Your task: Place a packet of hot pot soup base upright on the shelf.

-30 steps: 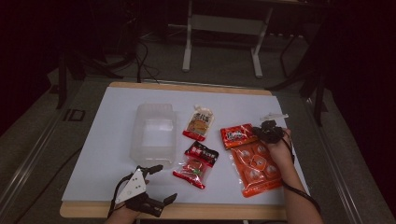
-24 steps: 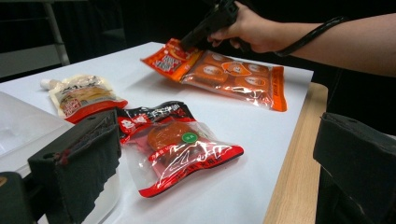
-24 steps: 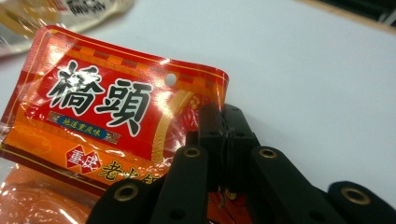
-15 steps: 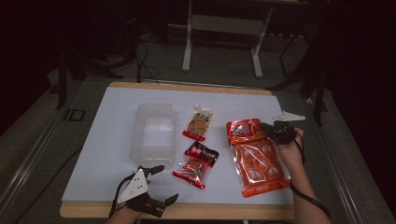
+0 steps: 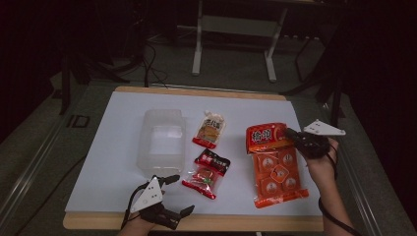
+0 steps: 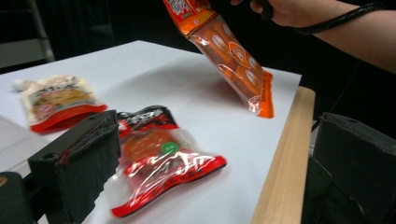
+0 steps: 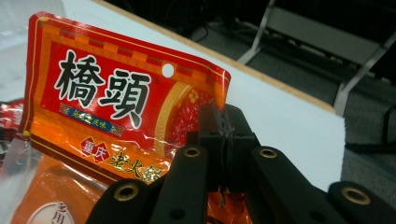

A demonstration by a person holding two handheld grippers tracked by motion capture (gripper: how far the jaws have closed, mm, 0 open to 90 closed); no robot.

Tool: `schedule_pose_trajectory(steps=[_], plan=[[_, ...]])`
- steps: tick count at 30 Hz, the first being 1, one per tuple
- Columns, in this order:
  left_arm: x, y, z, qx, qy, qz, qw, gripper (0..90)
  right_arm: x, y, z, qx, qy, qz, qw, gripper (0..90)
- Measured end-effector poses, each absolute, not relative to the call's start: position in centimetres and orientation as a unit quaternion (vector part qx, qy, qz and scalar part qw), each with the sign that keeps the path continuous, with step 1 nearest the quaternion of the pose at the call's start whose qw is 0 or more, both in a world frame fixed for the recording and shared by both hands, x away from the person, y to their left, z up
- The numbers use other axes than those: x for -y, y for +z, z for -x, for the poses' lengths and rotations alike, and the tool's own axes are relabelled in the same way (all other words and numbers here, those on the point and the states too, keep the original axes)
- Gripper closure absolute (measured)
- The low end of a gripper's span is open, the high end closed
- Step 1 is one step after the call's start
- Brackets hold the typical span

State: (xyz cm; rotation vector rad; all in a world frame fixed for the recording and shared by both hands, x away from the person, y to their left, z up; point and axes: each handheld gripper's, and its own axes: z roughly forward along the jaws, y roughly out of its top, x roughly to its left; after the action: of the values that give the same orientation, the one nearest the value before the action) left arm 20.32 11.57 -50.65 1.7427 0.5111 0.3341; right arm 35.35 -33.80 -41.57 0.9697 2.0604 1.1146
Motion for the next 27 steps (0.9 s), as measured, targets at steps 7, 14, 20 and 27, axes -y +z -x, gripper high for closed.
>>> schedule_pose_trajectory(steps=[7, 14, 20, 27], plan=[[-10.0, -49.6, -20.4, -0.218, 0.137, -0.75, 0.609, 1.4, 34.4, -40.0, -32.7, -0.767, 0.441, -0.343, 0.315, 88.3], [-7.6, -49.0, -21.4, -0.222, 0.11, -0.756, 0.606, 1.4, 34.8, -38.9, -30.7, -0.764, 0.451, -0.327, 0.325, 88.3], [-5.3, -48.6, -22.5, -0.223, 0.097, -0.749, 0.616, 1.4, 35.5, -38.3, -29.0, -0.758, 0.464, -0.315, 0.332, 88.2], [-2.2, -48.3, -23.5, -0.208, 0.088, -0.761, 0.608, 1.4, 36.7, -38.2, -27.1, -0.746, 0.482, -0.312, 0.336, 88.3]])
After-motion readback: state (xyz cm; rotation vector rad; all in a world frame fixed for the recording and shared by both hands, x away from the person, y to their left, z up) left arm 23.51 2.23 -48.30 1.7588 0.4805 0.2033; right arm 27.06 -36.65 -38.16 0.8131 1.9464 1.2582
